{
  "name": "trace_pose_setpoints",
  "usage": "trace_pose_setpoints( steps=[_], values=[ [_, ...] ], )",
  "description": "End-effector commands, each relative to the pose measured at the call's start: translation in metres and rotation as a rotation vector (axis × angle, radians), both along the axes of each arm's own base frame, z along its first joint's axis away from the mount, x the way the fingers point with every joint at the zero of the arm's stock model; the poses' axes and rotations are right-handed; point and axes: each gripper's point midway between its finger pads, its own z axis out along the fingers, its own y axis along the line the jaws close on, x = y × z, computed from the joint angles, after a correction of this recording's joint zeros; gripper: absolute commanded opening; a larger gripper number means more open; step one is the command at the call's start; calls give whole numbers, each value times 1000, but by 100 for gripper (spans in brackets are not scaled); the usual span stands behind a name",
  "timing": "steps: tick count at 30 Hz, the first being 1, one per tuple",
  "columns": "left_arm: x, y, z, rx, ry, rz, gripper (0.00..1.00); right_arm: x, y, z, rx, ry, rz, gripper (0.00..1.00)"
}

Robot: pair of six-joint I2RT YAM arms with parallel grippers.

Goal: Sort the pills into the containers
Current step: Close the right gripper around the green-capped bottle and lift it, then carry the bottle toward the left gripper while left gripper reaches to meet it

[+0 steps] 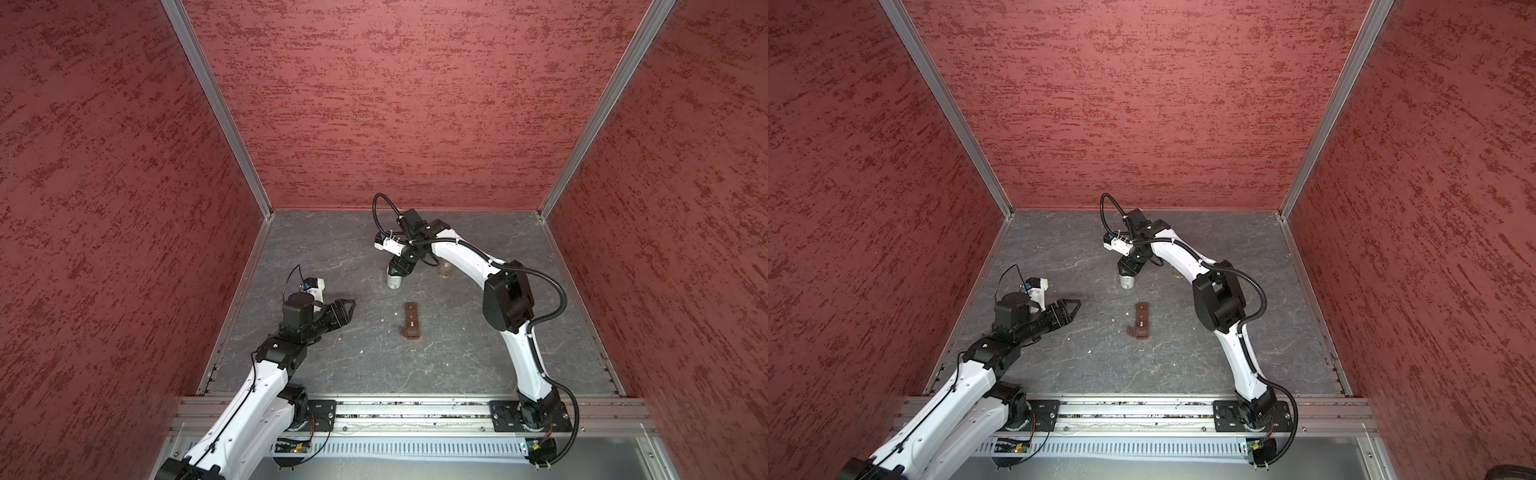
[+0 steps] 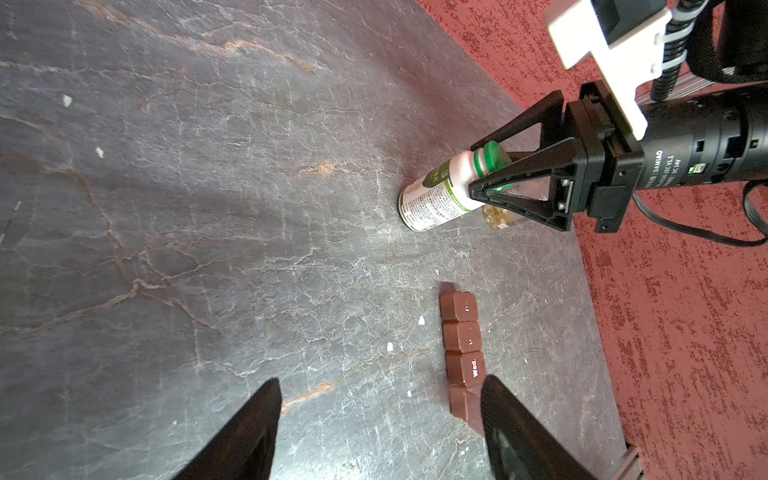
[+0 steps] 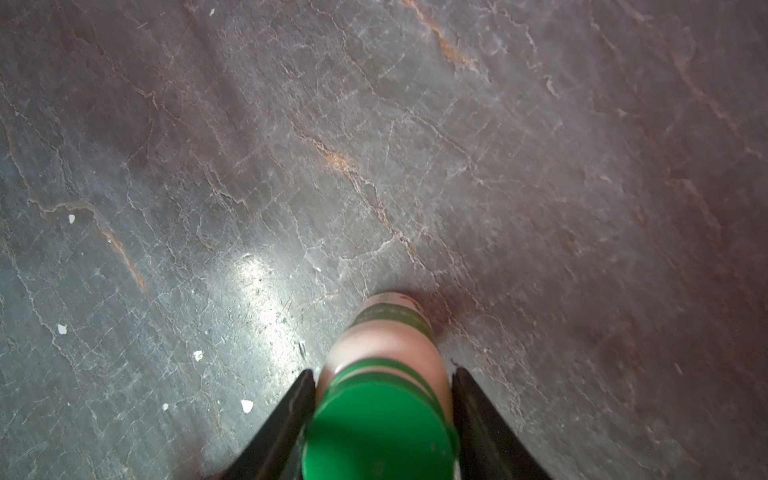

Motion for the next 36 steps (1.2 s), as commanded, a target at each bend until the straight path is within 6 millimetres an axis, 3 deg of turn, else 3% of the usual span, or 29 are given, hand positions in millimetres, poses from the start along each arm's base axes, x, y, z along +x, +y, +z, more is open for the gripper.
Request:
trace_pose_setpoints(
  steps=[1, 6, 11, 16, 21, 26, 30, 36],
  values=[
    [4, -1, 14, -21, -36, -2, 76, -9, -6, -9, -33, 25, 4, 55],
    [5, -2, 15, -24, -37, -2, 76, -9, -6, -15, -39, 32, 5, 56],
    [6, -2, 16, -27, -41, -2, 76, -7, -5, -14, -31, 28, 2, 48],
    [8, -4, 18, -32, -44, -6, 76, -8, 0, 0, 10, 32, -20, 42],
    [11, -7, 25, -29, -85, -27, 76, -2, 1, 34, 79, 41, -171, 37],
    [15, -13, 44, -12, -221, -64, 75, 1, -18, 72, 111, 81, -471, 34],
    [14, -28, 69, 34, -402, -117, 74, -18, -30, 105, 218, 123, -622, 33],
    [9, -67, 93, 89, -602, -258, 74, -59, -55, 146, 387, 147, -739, 32]
  ],
)
